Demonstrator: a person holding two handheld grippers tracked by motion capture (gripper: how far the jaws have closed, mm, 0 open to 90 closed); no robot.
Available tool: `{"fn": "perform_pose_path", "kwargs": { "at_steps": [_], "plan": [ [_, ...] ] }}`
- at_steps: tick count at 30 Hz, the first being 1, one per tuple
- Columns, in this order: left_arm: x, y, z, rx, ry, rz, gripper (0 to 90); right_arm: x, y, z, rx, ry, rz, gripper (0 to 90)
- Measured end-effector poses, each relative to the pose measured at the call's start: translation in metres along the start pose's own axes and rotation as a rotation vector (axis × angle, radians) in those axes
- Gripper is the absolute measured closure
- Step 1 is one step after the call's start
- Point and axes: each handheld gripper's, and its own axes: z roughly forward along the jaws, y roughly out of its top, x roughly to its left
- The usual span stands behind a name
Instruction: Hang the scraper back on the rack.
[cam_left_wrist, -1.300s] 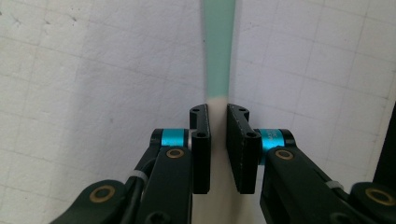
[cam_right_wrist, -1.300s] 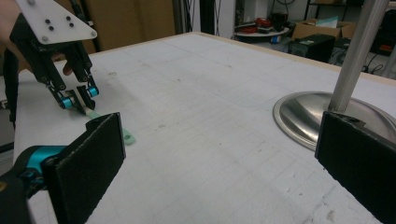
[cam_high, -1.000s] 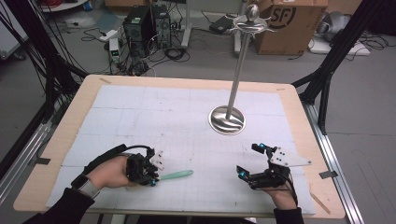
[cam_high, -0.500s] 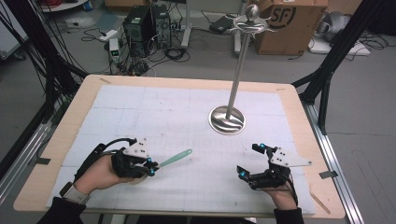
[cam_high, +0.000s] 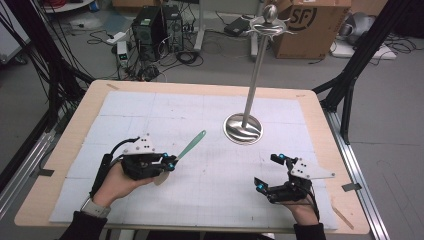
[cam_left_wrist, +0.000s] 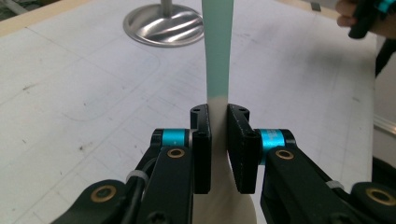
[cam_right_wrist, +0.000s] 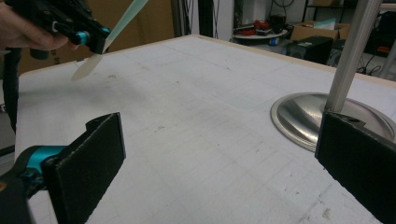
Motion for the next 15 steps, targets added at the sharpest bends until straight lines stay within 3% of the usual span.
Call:
{"fn": "perform_pose_path", "kwargs": {
  "at_steps": [9, 15],
  "plan": [
    [0.014, 0.019, 0.010, -0.102, -0.005, -0.035, 80.4, -0.002, 0.000, -0.002, -0.009, 0.000, 0.006, 0.6],
    [0.024, 0.044, 0.019, -0.166, -0.002, -0.066, 80.4, -0.005, -0.003, -0.003, -0.017, -0.007, 0.019, 0.5]
  ]
}}
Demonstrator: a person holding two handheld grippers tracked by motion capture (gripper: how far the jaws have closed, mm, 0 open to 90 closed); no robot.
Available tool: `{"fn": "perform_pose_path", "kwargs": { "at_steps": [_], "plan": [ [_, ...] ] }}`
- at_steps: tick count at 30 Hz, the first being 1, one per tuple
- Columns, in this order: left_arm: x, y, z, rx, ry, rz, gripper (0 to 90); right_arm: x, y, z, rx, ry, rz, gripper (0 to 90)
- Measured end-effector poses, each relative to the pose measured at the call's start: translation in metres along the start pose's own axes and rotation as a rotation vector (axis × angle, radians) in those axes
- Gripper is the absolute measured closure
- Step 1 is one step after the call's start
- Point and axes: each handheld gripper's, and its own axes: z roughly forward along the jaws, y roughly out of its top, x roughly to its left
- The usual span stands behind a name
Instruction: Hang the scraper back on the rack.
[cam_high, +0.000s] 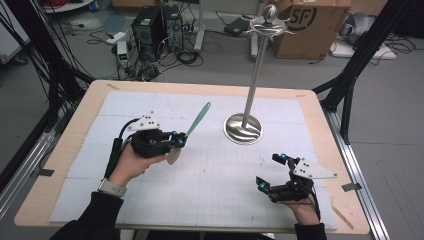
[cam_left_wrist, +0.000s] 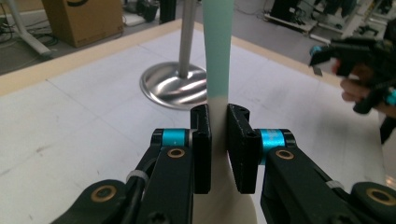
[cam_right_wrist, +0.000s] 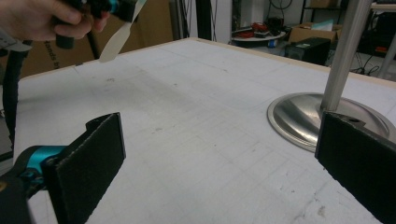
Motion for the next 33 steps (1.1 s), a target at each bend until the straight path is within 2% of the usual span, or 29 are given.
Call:
{"fn": "perform_pose_path", "kwargs": {
  "at_steps": [8, 13, 19, 24, 30, 33],
  "plan": [
    [0.004, 0.016, 0.010, -0.015, 0.021, 0.025, 80.4, -0.010, -0.004, -0.010, -0.028, -0.032, 0.023, 0.5],
    [0.007, 0.030, 0.010, -0.051, 0.022, 0.031, 80.4, -0.013, -0.004, -0.017, -0.049, -0.042, 0.036, 0.5],
    [0.008, 0.049, 0.012, -0.091, 0.031, 0.077, 80.4, -0.013, -0.003, -0.018, -0.063, -0.040, 0.038, 0.5],
    [0.008, 0.064, 0.019, -0.093, 0.041, 0.099, 80.4, -0.013, -0.003, -0.017, -0.056, -0.036, 0.033, 0.5],
    [0.009, 0.079, 0.024, -0.108, 0.031, 0.105, 80.4, -0.013, -0.003, -0.019, -0.063, -0.035, 0.037, 0.6],
    [0.009, 0.082, 0.024, -0.157, 0.011, 0.100, 80.4, -0.013, -0.003, -0.019, -0.062, -0.033, 0.037, 0.5]
  ]
}}
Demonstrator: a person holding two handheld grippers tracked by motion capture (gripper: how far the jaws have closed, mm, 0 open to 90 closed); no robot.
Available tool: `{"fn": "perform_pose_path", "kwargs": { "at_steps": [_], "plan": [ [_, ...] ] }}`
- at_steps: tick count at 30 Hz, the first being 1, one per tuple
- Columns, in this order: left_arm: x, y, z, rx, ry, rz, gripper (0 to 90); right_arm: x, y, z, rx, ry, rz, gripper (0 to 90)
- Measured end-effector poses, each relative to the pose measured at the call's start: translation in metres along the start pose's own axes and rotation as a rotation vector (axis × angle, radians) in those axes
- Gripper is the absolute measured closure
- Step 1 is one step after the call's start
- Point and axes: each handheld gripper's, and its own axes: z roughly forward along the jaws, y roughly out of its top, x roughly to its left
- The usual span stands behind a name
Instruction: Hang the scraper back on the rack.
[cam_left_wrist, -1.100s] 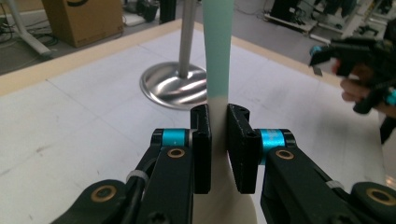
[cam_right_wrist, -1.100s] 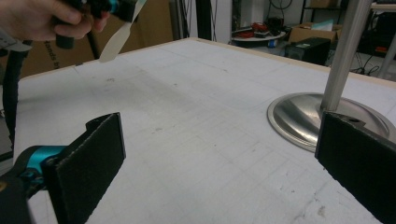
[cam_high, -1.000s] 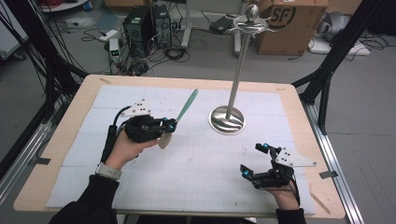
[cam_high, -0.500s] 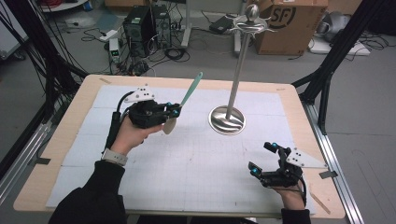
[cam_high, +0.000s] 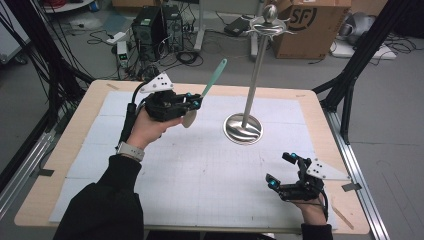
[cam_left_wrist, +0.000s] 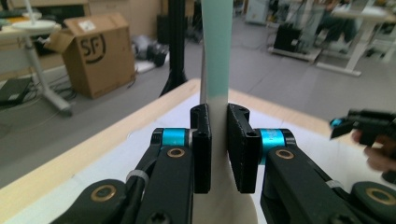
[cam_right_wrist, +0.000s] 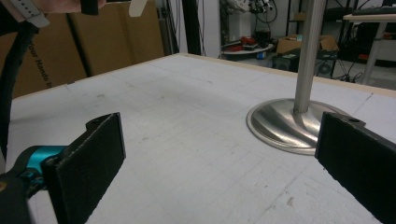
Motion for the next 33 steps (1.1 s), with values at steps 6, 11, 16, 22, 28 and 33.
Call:
{"fn": "perform_pose_path", "kwargs": {
  "at_steps": [6, 11, 16, 22, 28, 33],
  "plan": [
    [0.005, 0.011, 0.006, -0.004, 0.014, 0.007, 80.4, 0.002, 0.000, 0.001, 0.014, 0.004, -0.013, 0.5],
    [0.000, 0.027, 0.011, -0.026, 0.012, 0.047, 80.4, 0.001, 0.000, 0.000, 0.008, 0.007, -0.005, 0.5],
    [-0.004, 0.040, 0.016, -0.040, 0.015, 0.082, 80.4, 0.001, 0.001, -0.001, 0.005, 0.009, -0.009, 0.5],
    [-0.002, 0.051, 0.021, -0.049, 0.016, 0.084, 80.4, 0.002, 0.002, -0.004, -0.004, 0.012, -0.008, 0.6],
    [-0.002, 0.057, 0.026, -0.066, 0.025, 0.095, 80.4, 0.002, 0.002, -0.007, -0.012, 0.005, -0.008, 0.6],
    [-0.001, 0.057, 0.029, -0.059, 0.032, 0.093, 80.4, 0.004, 0.003, -0.009, -0.013, 0.009, -0.012, 0.5]
  ]
}}
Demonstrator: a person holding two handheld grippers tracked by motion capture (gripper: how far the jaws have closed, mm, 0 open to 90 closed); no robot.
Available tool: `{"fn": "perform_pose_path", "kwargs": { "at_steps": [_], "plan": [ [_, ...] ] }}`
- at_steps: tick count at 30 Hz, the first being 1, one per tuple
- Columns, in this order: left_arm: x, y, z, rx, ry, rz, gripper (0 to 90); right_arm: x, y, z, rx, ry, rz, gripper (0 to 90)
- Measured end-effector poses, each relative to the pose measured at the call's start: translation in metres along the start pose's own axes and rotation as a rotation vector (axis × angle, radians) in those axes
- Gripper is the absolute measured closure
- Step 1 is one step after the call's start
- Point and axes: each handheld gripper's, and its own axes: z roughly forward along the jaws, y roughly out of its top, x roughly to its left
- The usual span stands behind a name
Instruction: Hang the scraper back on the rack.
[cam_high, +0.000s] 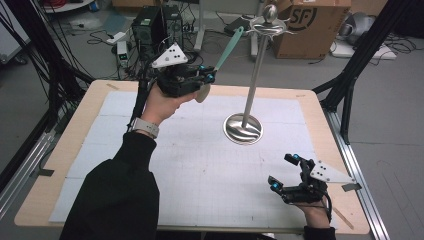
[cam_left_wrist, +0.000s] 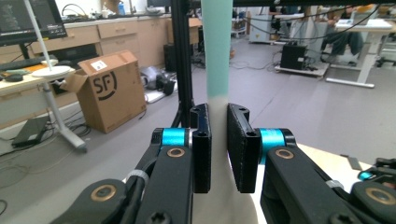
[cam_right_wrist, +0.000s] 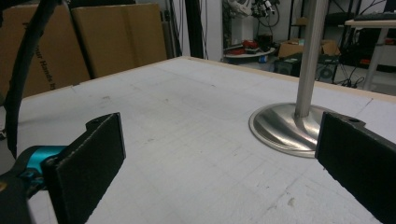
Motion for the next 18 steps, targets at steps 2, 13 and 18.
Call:
{"fn": "perform_pose_path", "kwargs": {
  "at_steps": [2, 13, 18],
  "plan": [
    [-0.0008, -0.0004, 0.0009, -0.004, 0.002, 0.004, 80.4, 0.0004, 0.0002, -0.0006, -0.001, -0.001, 0.002, 0.5],
    [0.0016, -0.0029, 0.0055, -0.007, 0.003, -0.010, 80.4, -0.0009, -0.0014, -0.0012, 0.003, -0.003, 0.006, 0.6],
    [-0.0004, -0.0028, 0.0069, -0.013, -0.004, -0.002, 80.4, -0.0020, -0.0020, -0.0008, -0.001, -0.003, 0.010, 0.6]
  ]
}}
